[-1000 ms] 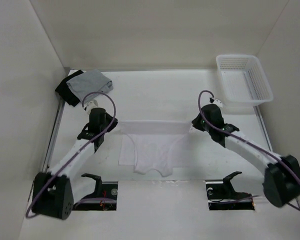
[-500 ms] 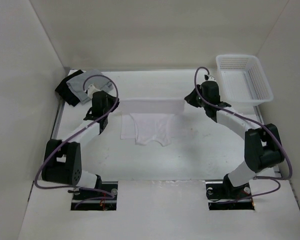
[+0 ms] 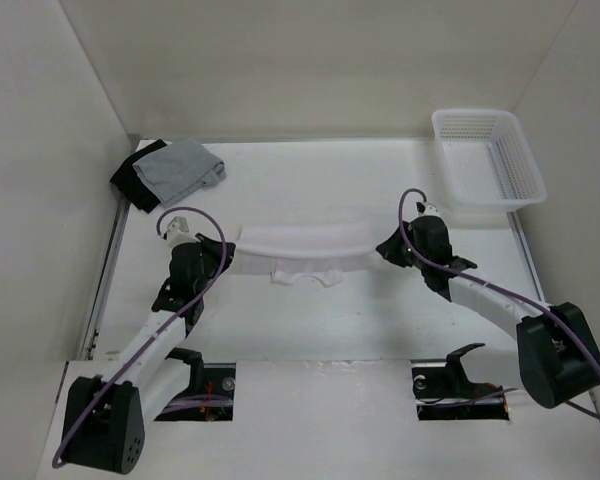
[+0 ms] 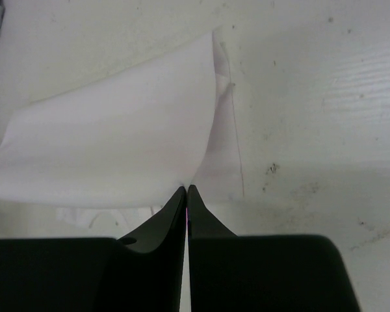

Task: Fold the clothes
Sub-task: Fold the tank top

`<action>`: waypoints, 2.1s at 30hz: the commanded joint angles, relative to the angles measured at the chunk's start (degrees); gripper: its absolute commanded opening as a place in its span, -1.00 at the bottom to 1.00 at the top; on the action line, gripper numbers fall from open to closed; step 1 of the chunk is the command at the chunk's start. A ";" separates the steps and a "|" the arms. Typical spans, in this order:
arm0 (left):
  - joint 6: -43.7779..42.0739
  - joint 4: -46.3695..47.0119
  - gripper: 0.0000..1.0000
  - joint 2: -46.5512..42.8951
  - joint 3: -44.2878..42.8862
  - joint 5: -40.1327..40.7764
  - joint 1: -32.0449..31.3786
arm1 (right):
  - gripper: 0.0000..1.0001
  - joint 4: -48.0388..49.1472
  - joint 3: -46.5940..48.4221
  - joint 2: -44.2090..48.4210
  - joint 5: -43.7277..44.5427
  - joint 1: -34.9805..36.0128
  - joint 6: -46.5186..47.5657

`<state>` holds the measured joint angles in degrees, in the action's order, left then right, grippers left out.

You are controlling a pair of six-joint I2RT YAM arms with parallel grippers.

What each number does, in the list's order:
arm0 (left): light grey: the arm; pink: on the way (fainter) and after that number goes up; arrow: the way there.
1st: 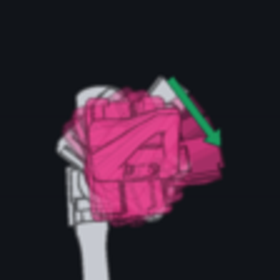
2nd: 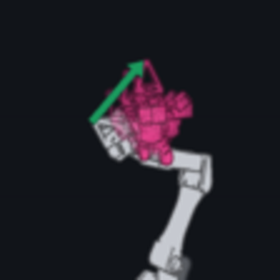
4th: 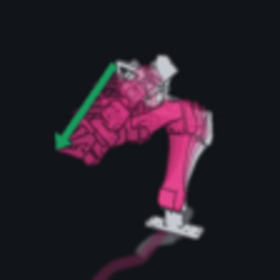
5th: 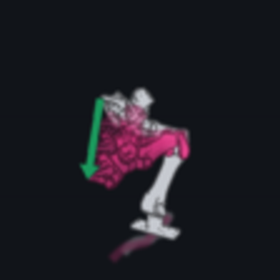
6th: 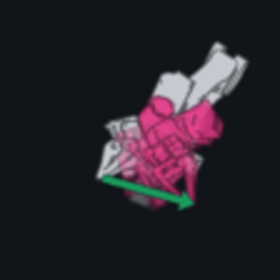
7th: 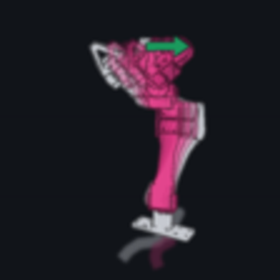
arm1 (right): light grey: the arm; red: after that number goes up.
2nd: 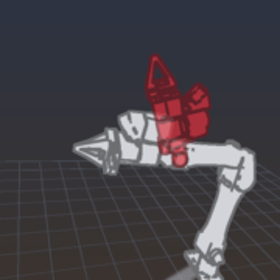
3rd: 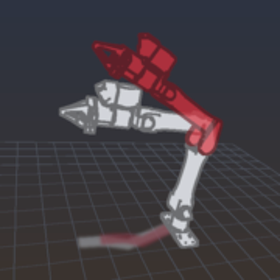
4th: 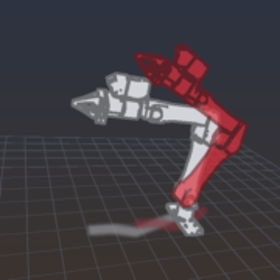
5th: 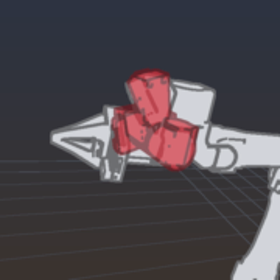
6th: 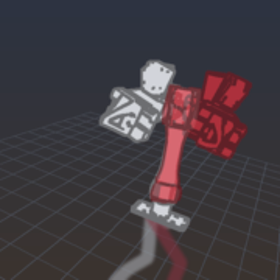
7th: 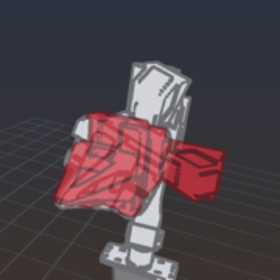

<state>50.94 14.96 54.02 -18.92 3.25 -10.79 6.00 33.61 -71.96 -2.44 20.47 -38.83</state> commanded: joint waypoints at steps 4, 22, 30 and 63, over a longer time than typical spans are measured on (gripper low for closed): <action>0.48 -4.41 -0.97 -11.38 8.01 -1.93 -0.77 | -0.89 3.93 -6.79 3.06 2.17 2.68 -3.18; 3.20 -8.74 -0.60 -16.08 5.57 1.93 -7.16 | 0.08 2.34 -8.82 6.06 5.96 4.81 -5.12; 4.26 8.58 -0.60 5.47 0.64 9.59 -26.87 | 0.12 14.38 -6.09 -11.26 -2.92 0.32 -9.06; 4.52 5.00 -0.56 -11.20 5.55 5.46 -25.03 | -0.81 -17.15 22.97 -7.64 19.13 23.33 -0.90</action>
<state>54.92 21.08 46.13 -14.83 10.04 -37.21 -5.02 50.65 -74.04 12.97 40.58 -42.22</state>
